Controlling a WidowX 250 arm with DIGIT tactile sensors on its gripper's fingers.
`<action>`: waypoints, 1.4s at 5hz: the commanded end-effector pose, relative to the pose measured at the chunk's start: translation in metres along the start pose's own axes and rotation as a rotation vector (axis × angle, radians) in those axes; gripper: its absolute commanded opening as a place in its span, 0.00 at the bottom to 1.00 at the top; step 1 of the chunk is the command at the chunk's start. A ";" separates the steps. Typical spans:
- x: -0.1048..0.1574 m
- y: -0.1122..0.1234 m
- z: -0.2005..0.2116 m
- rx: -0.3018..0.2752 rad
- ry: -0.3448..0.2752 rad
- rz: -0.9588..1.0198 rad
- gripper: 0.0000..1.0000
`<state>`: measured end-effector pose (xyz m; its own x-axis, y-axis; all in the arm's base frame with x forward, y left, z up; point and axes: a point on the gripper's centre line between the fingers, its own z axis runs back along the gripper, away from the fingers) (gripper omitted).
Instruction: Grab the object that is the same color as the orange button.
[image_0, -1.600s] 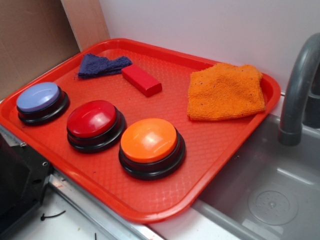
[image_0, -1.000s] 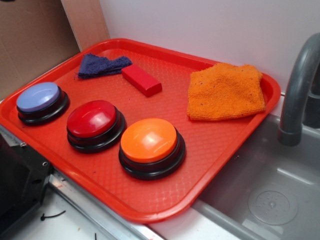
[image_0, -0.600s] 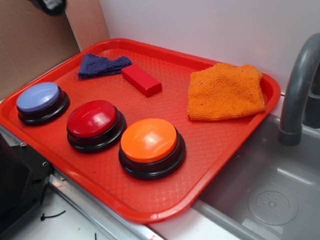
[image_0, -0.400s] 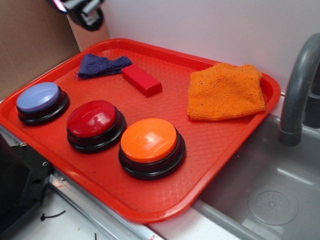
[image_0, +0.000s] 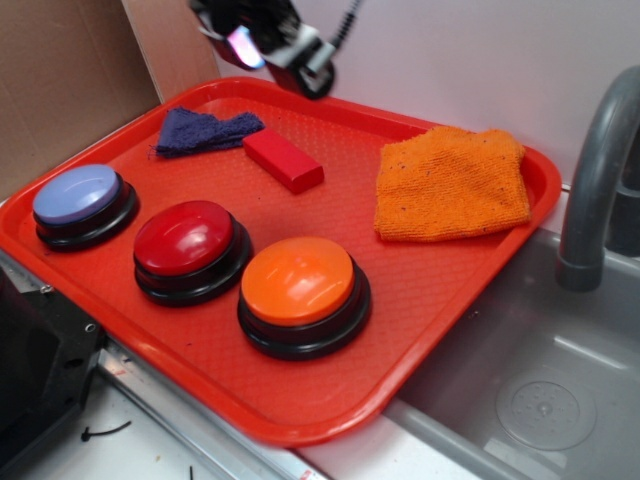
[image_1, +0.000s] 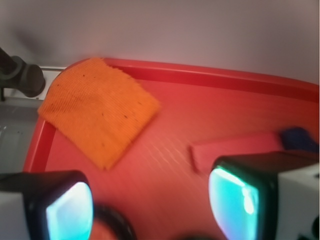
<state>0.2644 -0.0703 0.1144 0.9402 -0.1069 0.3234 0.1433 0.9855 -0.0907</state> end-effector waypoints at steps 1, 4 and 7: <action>0.044 -0.021 -0.046 -0.050 -0.037 -0.067 1.00; 0.046 -0.048 -0.103 -0.095 0.084 -0.152 1.00; 0.043 -0.046 -0.107 -0.030 0.126 -0.091 0.00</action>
<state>0.3282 -0.1275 0.0198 0.9639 -0.2006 0.1752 0.2190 0.9713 -0.0927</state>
